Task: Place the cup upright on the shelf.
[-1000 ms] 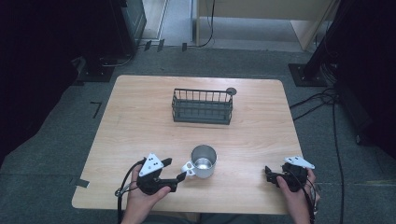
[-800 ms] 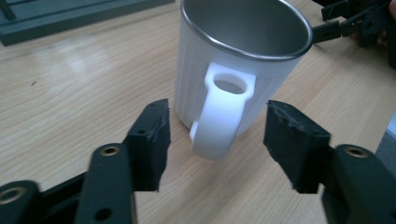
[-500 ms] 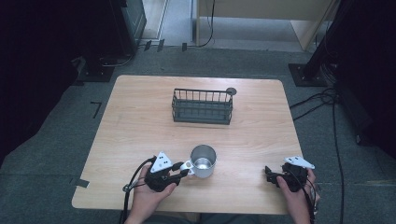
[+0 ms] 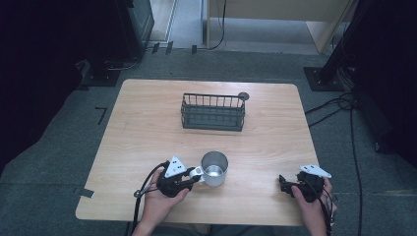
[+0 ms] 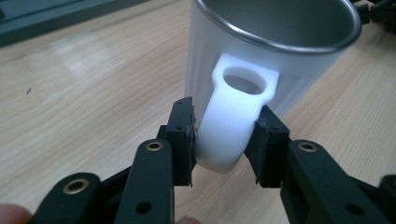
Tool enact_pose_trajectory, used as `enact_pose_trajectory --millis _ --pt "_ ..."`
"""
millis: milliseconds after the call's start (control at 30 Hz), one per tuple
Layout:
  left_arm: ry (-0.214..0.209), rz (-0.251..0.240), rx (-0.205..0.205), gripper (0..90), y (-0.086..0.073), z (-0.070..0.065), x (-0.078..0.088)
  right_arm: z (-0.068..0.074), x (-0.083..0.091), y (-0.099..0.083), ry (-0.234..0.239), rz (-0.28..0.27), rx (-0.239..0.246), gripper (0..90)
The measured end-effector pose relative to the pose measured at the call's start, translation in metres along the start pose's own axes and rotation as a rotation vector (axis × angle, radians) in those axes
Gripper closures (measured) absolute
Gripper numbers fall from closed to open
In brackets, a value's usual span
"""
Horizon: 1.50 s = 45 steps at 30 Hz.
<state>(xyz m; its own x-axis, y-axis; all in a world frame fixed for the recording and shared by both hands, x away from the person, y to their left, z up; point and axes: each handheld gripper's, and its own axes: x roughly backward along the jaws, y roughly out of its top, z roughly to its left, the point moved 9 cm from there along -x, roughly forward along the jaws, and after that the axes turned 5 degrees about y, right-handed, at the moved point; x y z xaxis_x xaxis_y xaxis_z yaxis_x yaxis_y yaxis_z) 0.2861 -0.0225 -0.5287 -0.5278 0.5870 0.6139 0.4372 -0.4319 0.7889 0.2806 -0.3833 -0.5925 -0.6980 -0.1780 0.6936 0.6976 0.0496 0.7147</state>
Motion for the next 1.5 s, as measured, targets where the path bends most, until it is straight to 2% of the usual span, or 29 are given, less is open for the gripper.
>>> enact_pose_trajectory --millis 33,100,133,167,200,233,267,300,367,400,433,500,567,600,633,667,700,733,767,800,833,867,900,1033,1100,1133,1333,1467,1500 --pt "-0.001 -0.014 -0.026 71.7 0.002 0.002 0.001 0.000 0.000 0.000 0.000 0.000 0.000 0.0" --pt "-0.008 -0.029 -0.021 72.5 0.005 0.003 0.001 0.000 0.000 0.000 0.000 0.000 0.000 0.0" --pt "-0.012 -0.035 -0.038 72.6 0.007 0.006 0.002 0.000 0.000 0.000 0.000 0.000 0.000 0.0" --pt "-0.012 -0.035 -0.038 72.7 0.007 0.006 0.002 0.000 0.000 0.000 0.000 0.000 0.000 0.0" --pt "-0.014 -0.032 -0.055 72.7 0.008 0.007 0.003 0.000 0.000 0.000 0.000 0.000 0.000 0.0" --pt "-0.014 -0.035 -0.092 72.6 0.008 0.008 0.004 0.000 0.000 0.000 0.000 0.000 0.000 0.0" --pt "-0.014 -0.035 -0.092 72.5 0.008 0.008 0.004 0.000 0.000 0.000 0.000 0.000 0.000 0.0" --pt "-0.011 -0.030 -0.119 72.3 0.006 0.009 0.004 0.000 0.000 0.000 0.000 0.000 0.000 0.0" --pt "-0.014 -0.027 -0.117 71.4 0.005 0.010 0.004 0.000 0.000 0.000 0.000 0.000 0.000 0.0" --pt "-0.022 -0.019 -0.097 70.0 0.003 0.014 0.005 0.000 0.000 0.000 0.000 0.000 0.000 0.0" --pt "-0.022 -0.019 -0.097 68.0 0.003 0.014 0.005 0.000 0.000 0.000 0.000 0.000 0.000 0.0" --pt "-0.001 -0.016 -0.071 65.4 0.001 0.021 0.006 0.000 0.000 0.000 0.000 0.000 -0.001 0.0" --pt "-0.001 -0.018 -0.041 63.5 0.000 0.025 0.008 0.000 0.000 0.000 0.000 0.000 0.000 0.0" --pt "-0.023 -0.026 -0.012 59.0 0.001 0.024 0.011 0.000 0.000 0.000 0.000 0.000 0.000 0.0" --pt "-0.023 -0.026 -0.012 53.2 0.001 0.024 0.011 0.000 0.000 0.000 0.000 0.000 0.000 0.0" --pt "-0.046 -0.036 0.001 53.2 0.003 0.022 0.013 0.000 0.000 0.000 0.000 0.000 0.000 0.0" --pt "-0.065 -0.053 0.021 40.6 0.006 0.020 0.016 0.000 0.000 0.000 0.000 0.000 0.000 0.0" --pt "-0.105 -0.084 0.078 33.9 0.014 0.015 0.022 0.000 0.000 0.000 0.000 0.000 0.000 0.0" --pt "-0.105 -0.084 0.078 27.2 0.014 0.015 0.022 0.000 0.000 0.000 0.000 0.000 0.000 0.0" --pt "-0.105 -0.097 0.113 22.2 0.022 0.010 0.023 0.000 0.000 0.000 0.000 0.000 0.000 0.0" --pt "-0.105 -0.097 0.113 17.9 0.022 0.010 0.023 0.000 0.000 0.000 0.000 0.000 0.000 0.0" --pt "-0.091 -0.088 0.115 17.9 0.024 0.007 0.020 0.000 0.000 0.000 0.000 0.000 0.000 0.0" --pt "-0.066 -0.072 0.107 13.0 0.028 0.000 0.014 0.000 0.000 0.000 0.000 0.000 0.000 0.0" --pt "-0.045 -0.059 0.102 11.1 0.032 -0.009 0.003 0.000 0.000 0.000 0.000 0.000 -0.001 0.0" --pt "-0.005 -0.048 0.098 9.9 0.034 -0.015 -0.006 0.000 0.000 0.000 0.000 0.000 0.000 0.0" --pt "-0.005 -0.048 0.098 8.7 0.034 -0.015 -0.006 0.000 0.000 0.000 0.000 0.000 0.000 0.0" --pt "0.077 0.004 0.058 3.5 0.038 -0.022 -0.020 0.000 0.000 0.000 0.000 0.000 0.000 0.0" --pt "0.101 0.016 0.056 3.1 0.039 -0.025 -0.029 0.000 0.000 0.000 0.000 0.000 0.000 0.0" --pt "0.105 0.021 0.045 3.1 0.039 -0.025 -0.031 0.000 0.000 0.000 0.000 0.000 0.000 0.0"
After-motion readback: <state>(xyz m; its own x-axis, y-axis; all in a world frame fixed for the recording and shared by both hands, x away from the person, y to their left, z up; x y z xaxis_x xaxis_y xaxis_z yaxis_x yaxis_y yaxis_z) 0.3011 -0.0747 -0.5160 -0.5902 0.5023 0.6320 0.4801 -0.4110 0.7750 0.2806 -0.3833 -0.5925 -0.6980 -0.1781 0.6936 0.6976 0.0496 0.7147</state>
